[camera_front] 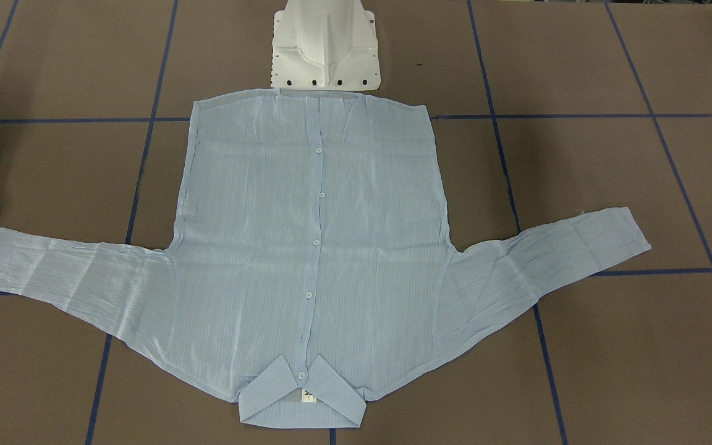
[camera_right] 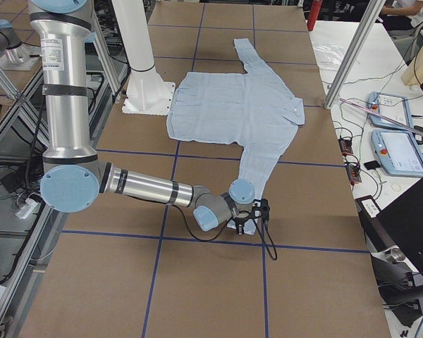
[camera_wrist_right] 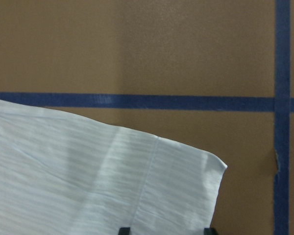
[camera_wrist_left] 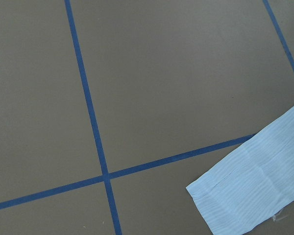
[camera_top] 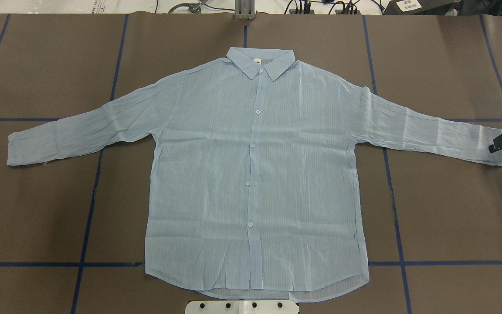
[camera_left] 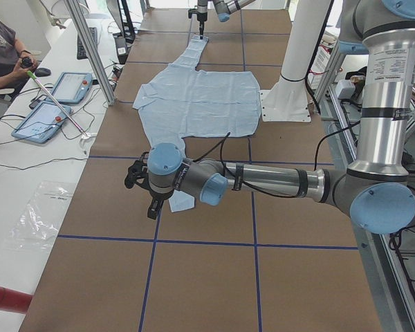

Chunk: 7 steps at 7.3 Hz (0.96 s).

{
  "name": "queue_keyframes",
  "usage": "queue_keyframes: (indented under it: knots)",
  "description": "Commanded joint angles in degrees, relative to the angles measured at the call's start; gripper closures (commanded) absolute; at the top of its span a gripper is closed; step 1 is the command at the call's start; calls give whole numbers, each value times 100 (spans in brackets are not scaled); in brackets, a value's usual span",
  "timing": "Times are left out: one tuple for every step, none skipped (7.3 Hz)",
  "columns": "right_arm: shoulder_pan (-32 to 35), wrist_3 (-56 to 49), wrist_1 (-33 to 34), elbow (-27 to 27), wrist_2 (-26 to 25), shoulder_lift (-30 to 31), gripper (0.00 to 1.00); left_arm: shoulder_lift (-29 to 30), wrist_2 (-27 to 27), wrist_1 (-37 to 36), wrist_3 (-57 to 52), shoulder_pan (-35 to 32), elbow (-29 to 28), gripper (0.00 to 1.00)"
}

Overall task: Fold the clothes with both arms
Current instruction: 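Lower the right gripper onto the sleeve cuff nearest it and grasp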

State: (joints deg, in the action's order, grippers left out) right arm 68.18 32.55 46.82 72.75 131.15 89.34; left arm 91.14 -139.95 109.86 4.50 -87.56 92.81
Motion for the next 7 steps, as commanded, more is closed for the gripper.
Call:
queue_keyframes:
  knots:
    - [-6,-3,3,19,-1,14,90,0,-6,0,-2,2,9,1]
    - [3,-3,-6,72,-2,14,100,9,-6,0,-2,2,9,1]
    - [11,-3,-15,81,-2,22,100,9,3,0,7,2,17,1]
    - [12,-3,-24,220,16,22,100,17,-6,0,-2,2,9,1]
    - [81,-3,-6,605,129,75,100,35,3,0,-2,-7,0,1]
    - [204,6,2,1078,426,110,100,44,11,0,-2,2,-17,1]
    - [275,93,11,1509,803,-12,100,44,11,0,7,-7,-26,1]
